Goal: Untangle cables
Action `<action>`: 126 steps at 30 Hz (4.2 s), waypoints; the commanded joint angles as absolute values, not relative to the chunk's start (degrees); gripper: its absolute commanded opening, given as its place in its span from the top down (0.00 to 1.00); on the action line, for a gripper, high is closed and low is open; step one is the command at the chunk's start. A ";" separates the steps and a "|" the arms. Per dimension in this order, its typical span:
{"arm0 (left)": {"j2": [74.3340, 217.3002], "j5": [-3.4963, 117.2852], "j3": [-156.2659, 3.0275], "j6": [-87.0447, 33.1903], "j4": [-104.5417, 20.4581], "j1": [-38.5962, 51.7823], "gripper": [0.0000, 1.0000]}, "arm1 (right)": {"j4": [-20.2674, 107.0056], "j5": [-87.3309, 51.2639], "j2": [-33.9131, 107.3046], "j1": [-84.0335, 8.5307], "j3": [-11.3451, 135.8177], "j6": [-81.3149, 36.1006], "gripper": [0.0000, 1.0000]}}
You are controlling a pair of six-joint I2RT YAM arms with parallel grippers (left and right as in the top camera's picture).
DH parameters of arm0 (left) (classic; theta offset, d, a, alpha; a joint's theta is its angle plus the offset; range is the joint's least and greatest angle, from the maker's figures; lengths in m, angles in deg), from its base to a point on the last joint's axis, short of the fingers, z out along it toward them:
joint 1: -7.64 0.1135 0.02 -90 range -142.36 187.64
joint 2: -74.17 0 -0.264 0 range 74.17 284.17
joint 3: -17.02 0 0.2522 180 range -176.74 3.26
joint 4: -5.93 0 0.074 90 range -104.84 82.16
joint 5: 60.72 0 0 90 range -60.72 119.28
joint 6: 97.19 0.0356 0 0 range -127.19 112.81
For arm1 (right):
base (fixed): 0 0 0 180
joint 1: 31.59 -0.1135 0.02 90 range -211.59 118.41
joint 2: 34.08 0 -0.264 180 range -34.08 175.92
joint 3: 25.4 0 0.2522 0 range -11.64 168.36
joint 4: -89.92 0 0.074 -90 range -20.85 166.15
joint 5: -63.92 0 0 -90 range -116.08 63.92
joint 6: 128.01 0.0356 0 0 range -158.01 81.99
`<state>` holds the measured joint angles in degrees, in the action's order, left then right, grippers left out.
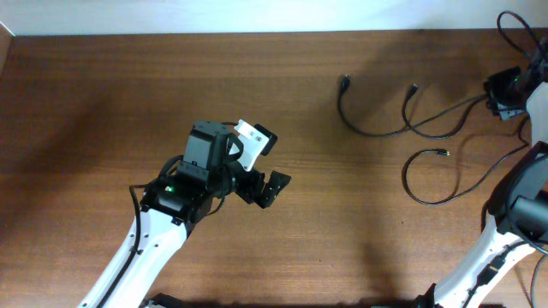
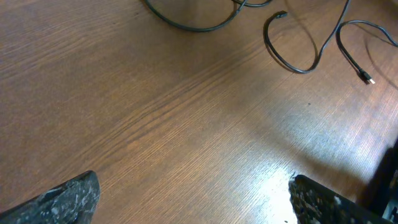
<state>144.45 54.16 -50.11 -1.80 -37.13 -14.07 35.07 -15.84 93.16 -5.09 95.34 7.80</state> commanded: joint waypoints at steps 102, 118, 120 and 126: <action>143.38 54.97 -50.15 -1.10 -37.03 -13.77 0.01 | -11.44 -10.22 63.15 -32.76 96.26 -38.65 0.68; 143.42 54.97 -50.15 -1.10 -37.42 -13.94 0.01 | -11.44 -10.22 63.15 -32.76 96.26 -38.65 0.68; 143.40 54.97 -50.15 -1.10 -37.51 -13.94 0.01 | -11.44 -10.22 63.15 -32.76 96.26 -38.65 0.68; 141.78 53.59 -50.15 -1.06 -42.73 -13.94 0.01 | -11.44 -10.22 63.15 -32.76 96.26 -38.65 0.68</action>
